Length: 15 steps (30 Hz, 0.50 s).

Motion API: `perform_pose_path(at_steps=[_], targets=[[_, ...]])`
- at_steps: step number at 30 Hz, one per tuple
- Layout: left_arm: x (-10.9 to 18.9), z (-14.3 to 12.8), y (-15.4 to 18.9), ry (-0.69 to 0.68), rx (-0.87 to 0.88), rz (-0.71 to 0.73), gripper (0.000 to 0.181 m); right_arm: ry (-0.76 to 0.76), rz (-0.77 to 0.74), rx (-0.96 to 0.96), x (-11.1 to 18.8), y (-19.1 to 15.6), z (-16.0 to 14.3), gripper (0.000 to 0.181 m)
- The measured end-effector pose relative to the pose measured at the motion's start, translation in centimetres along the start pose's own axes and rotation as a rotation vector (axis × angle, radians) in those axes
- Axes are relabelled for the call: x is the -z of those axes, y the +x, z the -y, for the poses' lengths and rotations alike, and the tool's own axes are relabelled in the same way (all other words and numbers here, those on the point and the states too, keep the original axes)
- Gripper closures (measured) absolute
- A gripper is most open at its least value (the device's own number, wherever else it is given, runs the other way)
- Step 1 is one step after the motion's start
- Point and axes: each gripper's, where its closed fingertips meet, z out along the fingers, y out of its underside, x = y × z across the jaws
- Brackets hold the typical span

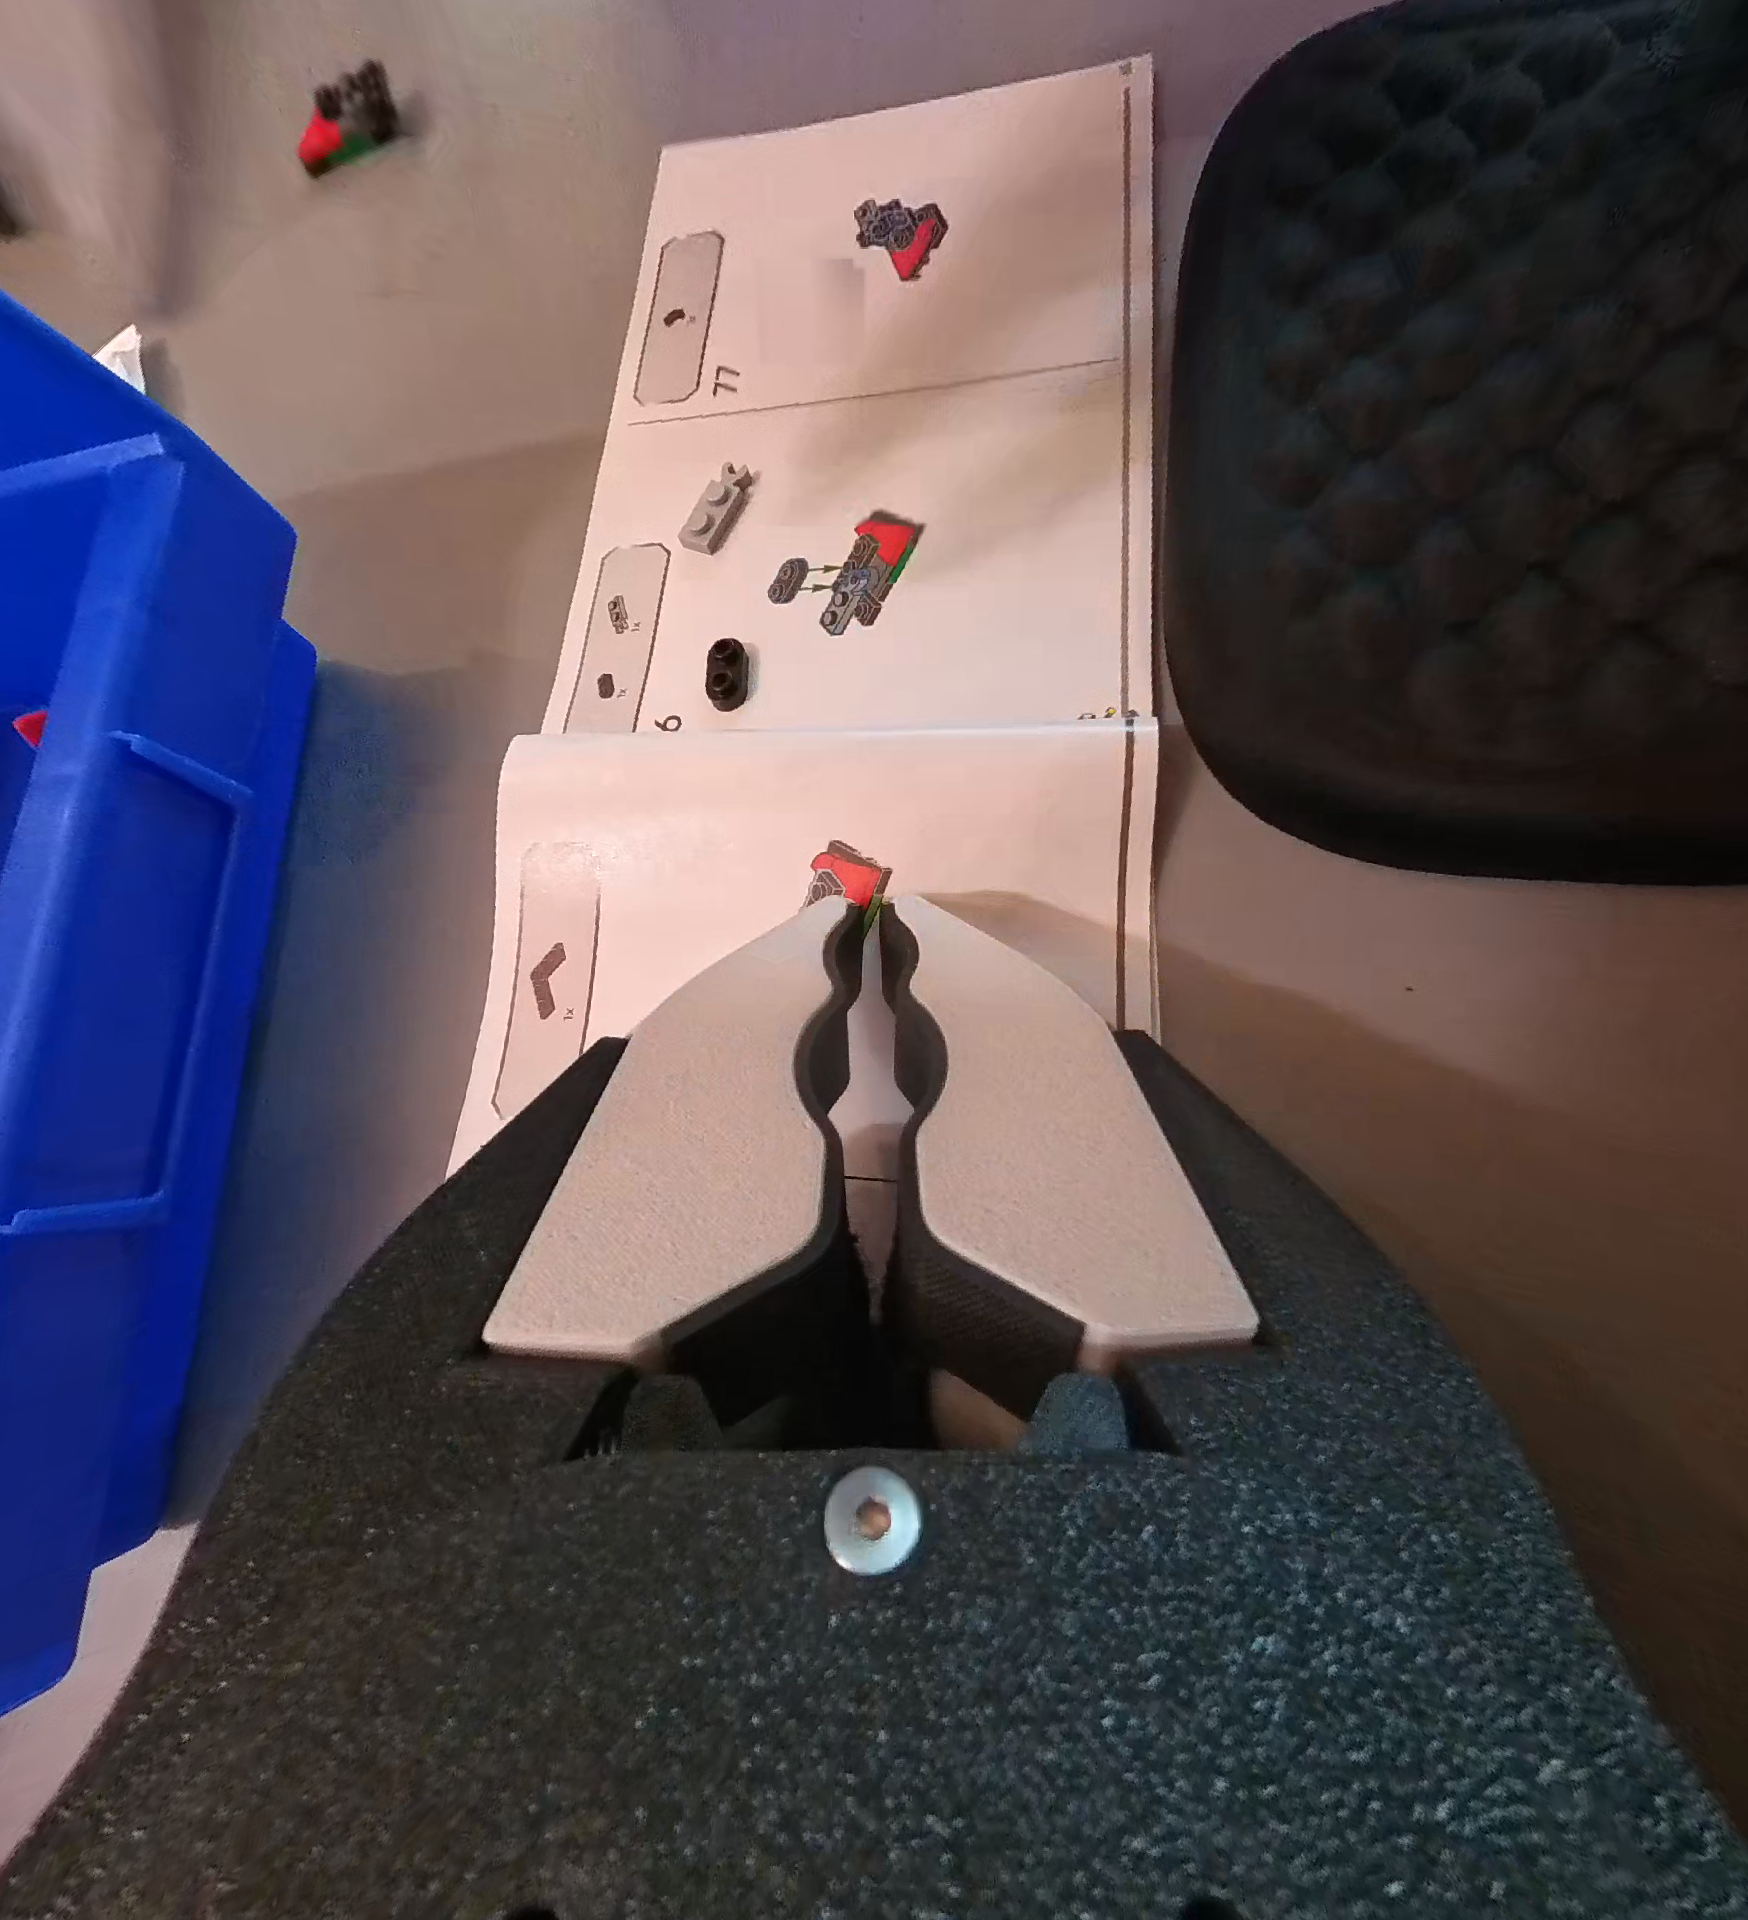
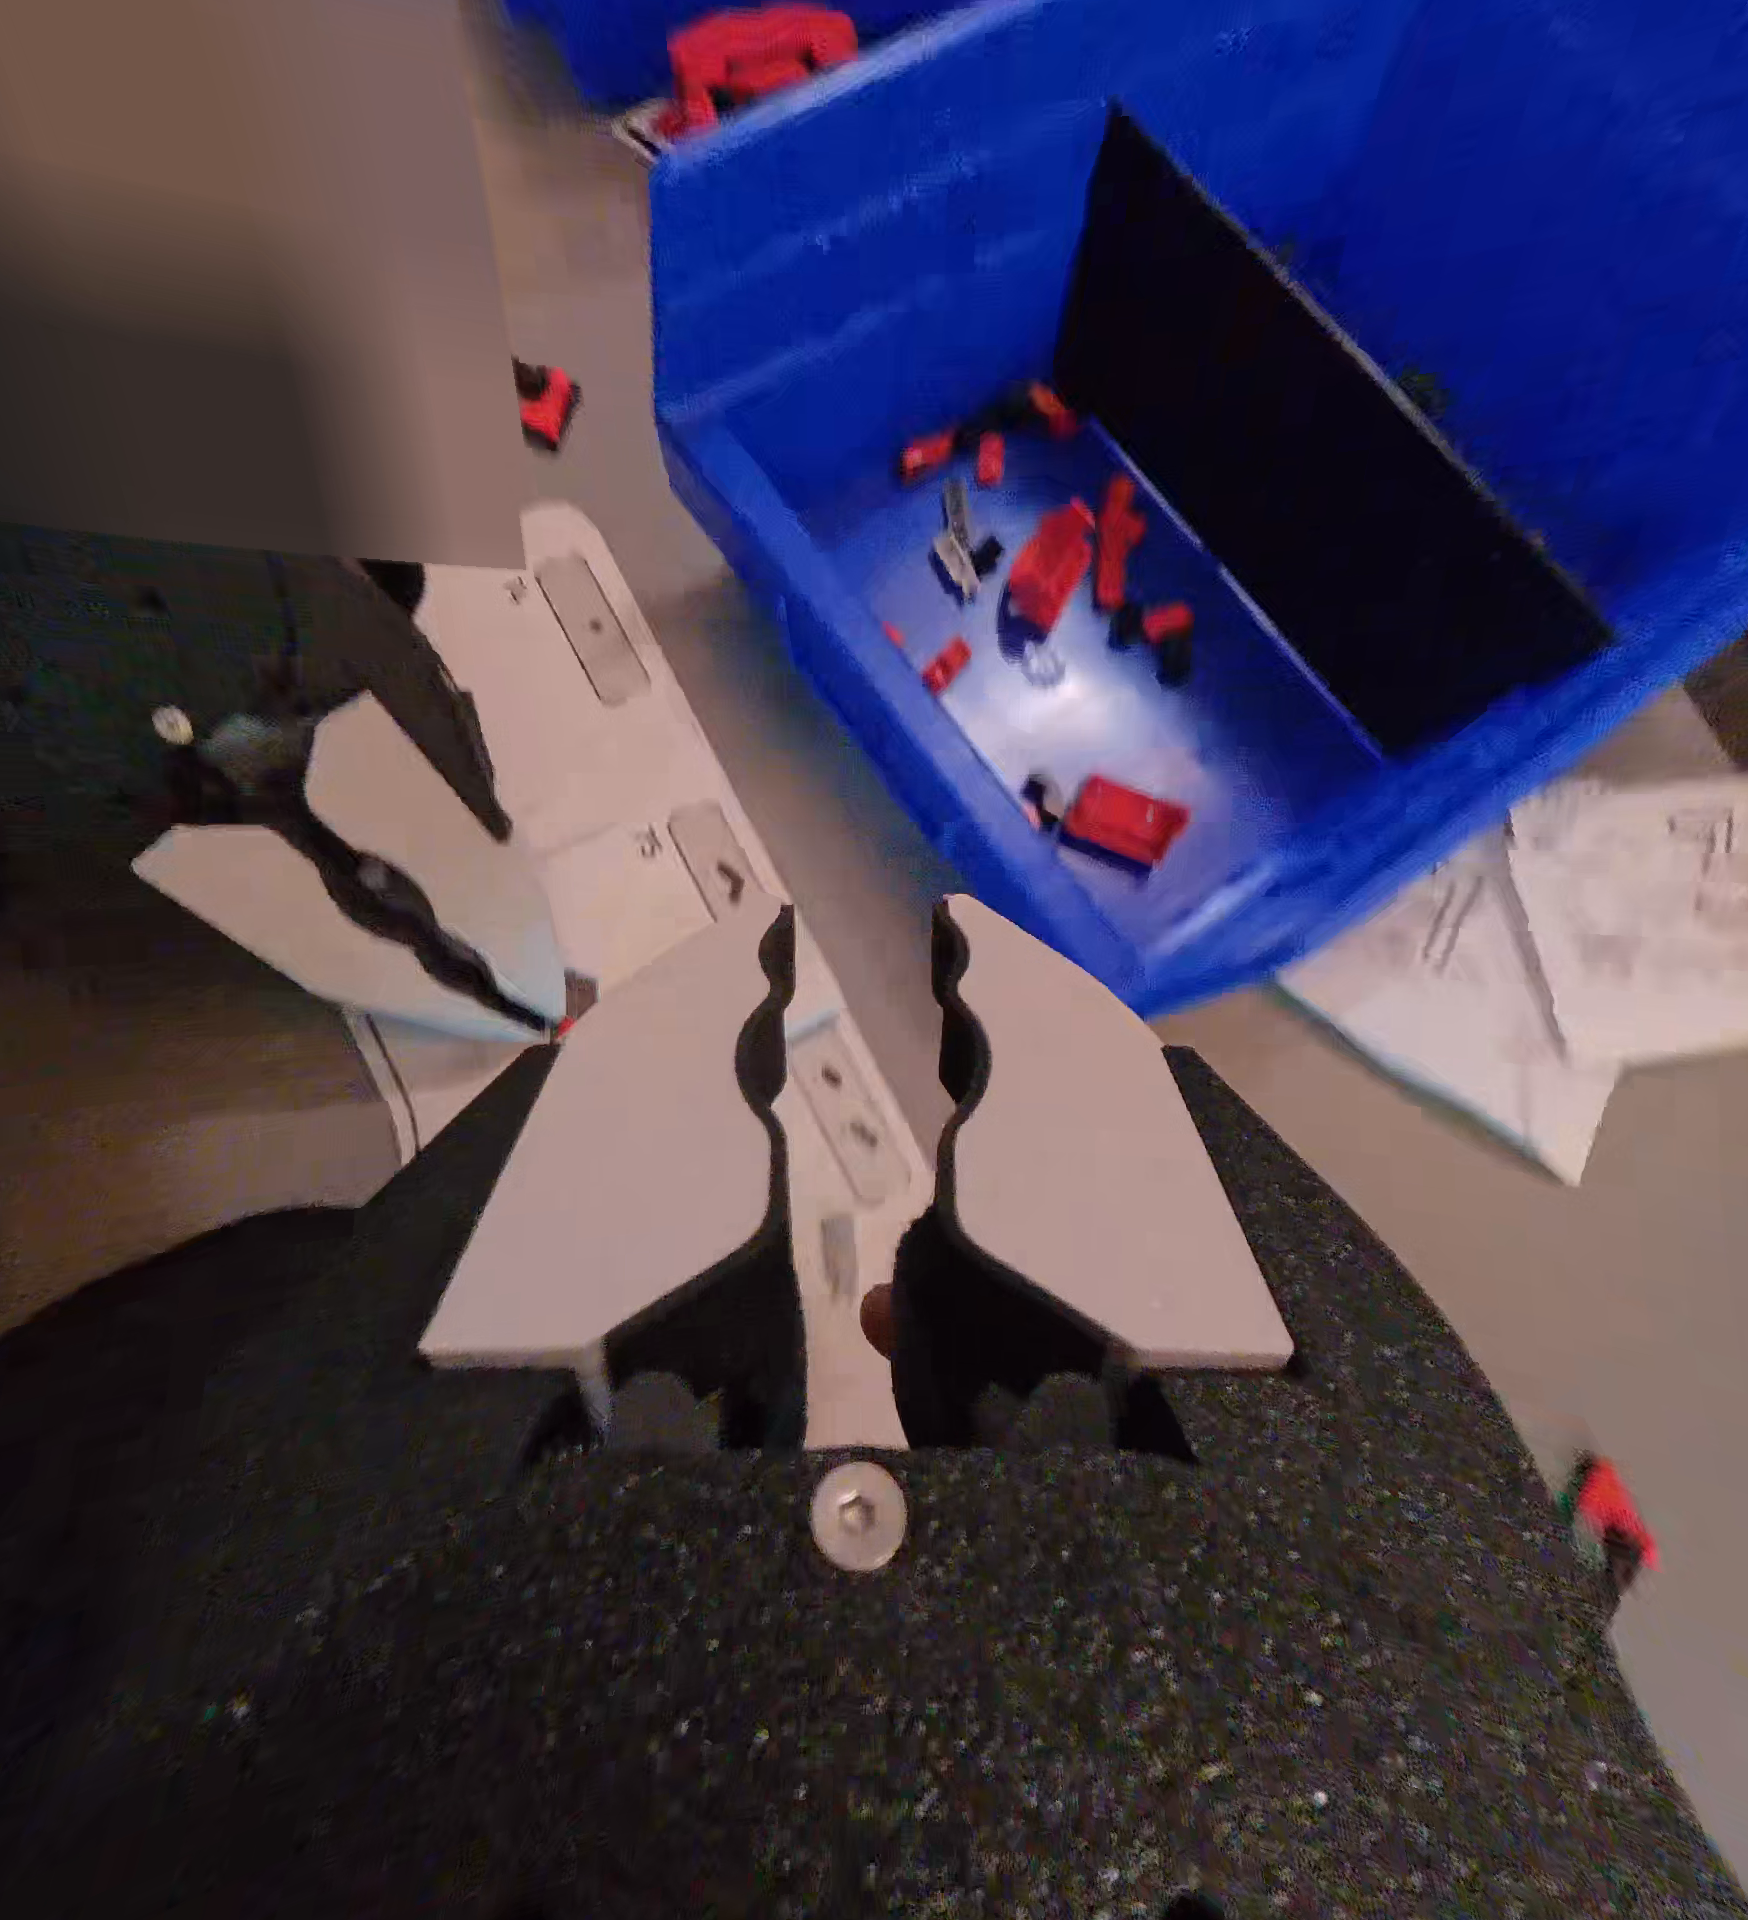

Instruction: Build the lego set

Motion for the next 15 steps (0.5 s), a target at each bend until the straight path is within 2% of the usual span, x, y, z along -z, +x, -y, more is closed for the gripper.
perform_pose_path(at_steps=[2,7,9,11,15], targets=[[0.0,0.0,0.0,0.000,0.000,-0.001,0.179,-0.005,0.081,0.080,-2.7,0.1,2.9,0.157],[0.0,0.0,0.0,0.001,0.001,-0.002,0.179,-0.195,0.213,0.260,-10.7,1.4,5.5,0.175],[0.0,0.0,0.0,0.001,0.005,-0.006,0.179,-0.294,0.282,0.287,-13.3,1.4,5.2,0.177],[0.0,0.0,0.0,0.002,0.006,-0.006,0.179,-0.380,0.284,0.335,-15.2,2.0,4.4,0.174],[0.0,0.0,0.0,0.003,0.002,-0.003,0.179,-0.409,0.252,0.404,-16.6,2.2,3.9,0.173]])
